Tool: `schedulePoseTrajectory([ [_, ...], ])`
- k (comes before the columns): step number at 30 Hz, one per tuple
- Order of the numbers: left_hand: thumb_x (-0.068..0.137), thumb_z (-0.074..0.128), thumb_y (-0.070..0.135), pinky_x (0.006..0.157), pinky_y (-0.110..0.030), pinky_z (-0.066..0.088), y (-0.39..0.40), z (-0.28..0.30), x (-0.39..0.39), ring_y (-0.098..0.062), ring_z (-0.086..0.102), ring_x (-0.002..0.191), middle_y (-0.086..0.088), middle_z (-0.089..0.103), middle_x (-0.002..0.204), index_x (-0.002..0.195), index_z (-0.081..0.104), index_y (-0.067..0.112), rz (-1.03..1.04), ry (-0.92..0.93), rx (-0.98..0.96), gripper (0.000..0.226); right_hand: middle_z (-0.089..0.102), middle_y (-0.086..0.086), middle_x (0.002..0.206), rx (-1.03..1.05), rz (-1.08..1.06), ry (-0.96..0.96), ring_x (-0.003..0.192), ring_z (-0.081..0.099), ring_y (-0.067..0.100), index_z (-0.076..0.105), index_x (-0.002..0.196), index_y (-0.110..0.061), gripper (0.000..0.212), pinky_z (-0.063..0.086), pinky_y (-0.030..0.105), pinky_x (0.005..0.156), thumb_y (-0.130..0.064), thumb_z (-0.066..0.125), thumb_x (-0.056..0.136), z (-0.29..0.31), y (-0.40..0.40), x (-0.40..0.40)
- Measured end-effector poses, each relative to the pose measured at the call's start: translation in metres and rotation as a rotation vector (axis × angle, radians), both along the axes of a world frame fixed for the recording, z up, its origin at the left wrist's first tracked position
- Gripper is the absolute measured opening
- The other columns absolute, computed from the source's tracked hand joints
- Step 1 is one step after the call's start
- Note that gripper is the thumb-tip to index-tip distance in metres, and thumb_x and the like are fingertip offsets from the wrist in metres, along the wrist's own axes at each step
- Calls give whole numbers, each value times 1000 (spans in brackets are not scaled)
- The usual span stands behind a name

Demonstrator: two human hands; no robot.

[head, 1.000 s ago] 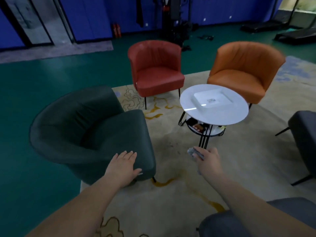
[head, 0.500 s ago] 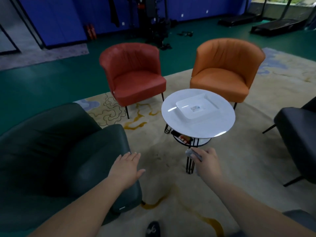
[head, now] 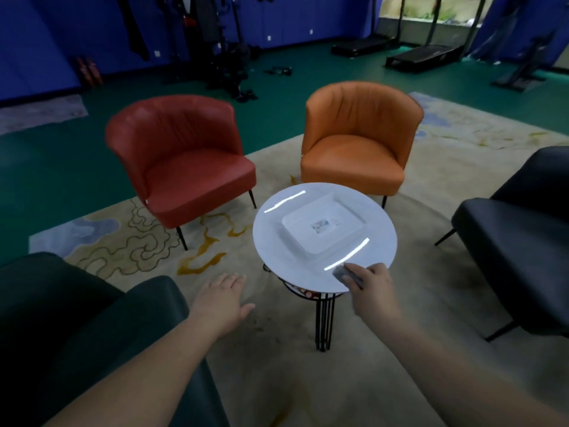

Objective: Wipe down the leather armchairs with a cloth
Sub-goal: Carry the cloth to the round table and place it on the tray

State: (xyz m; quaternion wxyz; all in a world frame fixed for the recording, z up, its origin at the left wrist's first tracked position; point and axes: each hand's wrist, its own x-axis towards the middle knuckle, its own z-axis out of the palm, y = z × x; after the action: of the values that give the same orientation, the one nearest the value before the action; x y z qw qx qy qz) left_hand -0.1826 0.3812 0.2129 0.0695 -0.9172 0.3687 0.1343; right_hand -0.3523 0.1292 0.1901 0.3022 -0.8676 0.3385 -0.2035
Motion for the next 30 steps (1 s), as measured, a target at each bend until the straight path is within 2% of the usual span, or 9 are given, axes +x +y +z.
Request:
schedulePoseTrajectory([
  [4,95,29,60,119,-41,9,-38,1,22,-20,11,147,-1,13,161,154,8,19,-16,-14,-15,75,38,-1,97,20,-18,22,90,50,20,67,117,-28,27,54,38,78,-27,63,90,3,-31,17],
  [5,95,30,60,119,-41,9,-48,1,26,-20,12,147,0,14,161,154,10,20,-14,-13,-22,75,38,-2,97,11,-22,22,89,49,19,67,117,-28,27,53,35,77,-26,63,90,3,-40,22],
  [8,94,36,59,118,-42,11,-80,2,40,-20,14,147,0,17,160,153,13,21,9,-2,-54,73,36,-6,92,21,-15,-17,74,47,5,68,114,-27,26,40,2,60,-21,64,90,1,-71,40],
  [9,94,37,58,118,-42,12,-92,2,46,-19,14,147,0,17,160,153,14,21,22,-4,-60,73,35,-8,90,47,-8,-21,70,47,2,68,114,-27,25,38,-1,56,-21,64,90,0,-83,47],
  [10,94,37,58,118,-42,13,-104,2,52,-19,14,147,0,17,160,153,13,21,35,-9,-62,73,35,-10,90,74,0,-18,66,49,2,68,114,-28,25,39,-1,52,-22,63,90,-1,-97,54],
  [14,95,34,60,118,-40,14,-157,-3,71,-19,14,147,1,15,161,154,10,23,93,-26,-62,74,36,-12,93,153,60,-12,54,59,15,66,113,-32,23,45,15,39,-26,61,92,-1,-159,79],
  [21,95,29,62,119,-40,14,-236,-19,78,-19,10,148,2,13,161,154,8,22,220,1,-28,75,38,1,96,131,214,55,53,61,26,67,107,-30,18,54,33,46,-22,58,94,8,-264,114],
  [25,95,30,61,119,-40,13,-249,-27,78,-20,11,147,2,12,161,154,8,23,283,19,-21,75,36,-1,98,145,259,98,50,60,23,65,117,-25,23,47,22,44,-26,57,95,2,-290,138],
  [30,95,31,60,120,-42,12,-257,-34,92,-19,9,148,3,9,162,154,5,25,320,40,-4,73,37,-2,101,225,309,127,57,61,26,62,124,-21,29,47,20,46,-25,57,95,-8,-290,169],
])
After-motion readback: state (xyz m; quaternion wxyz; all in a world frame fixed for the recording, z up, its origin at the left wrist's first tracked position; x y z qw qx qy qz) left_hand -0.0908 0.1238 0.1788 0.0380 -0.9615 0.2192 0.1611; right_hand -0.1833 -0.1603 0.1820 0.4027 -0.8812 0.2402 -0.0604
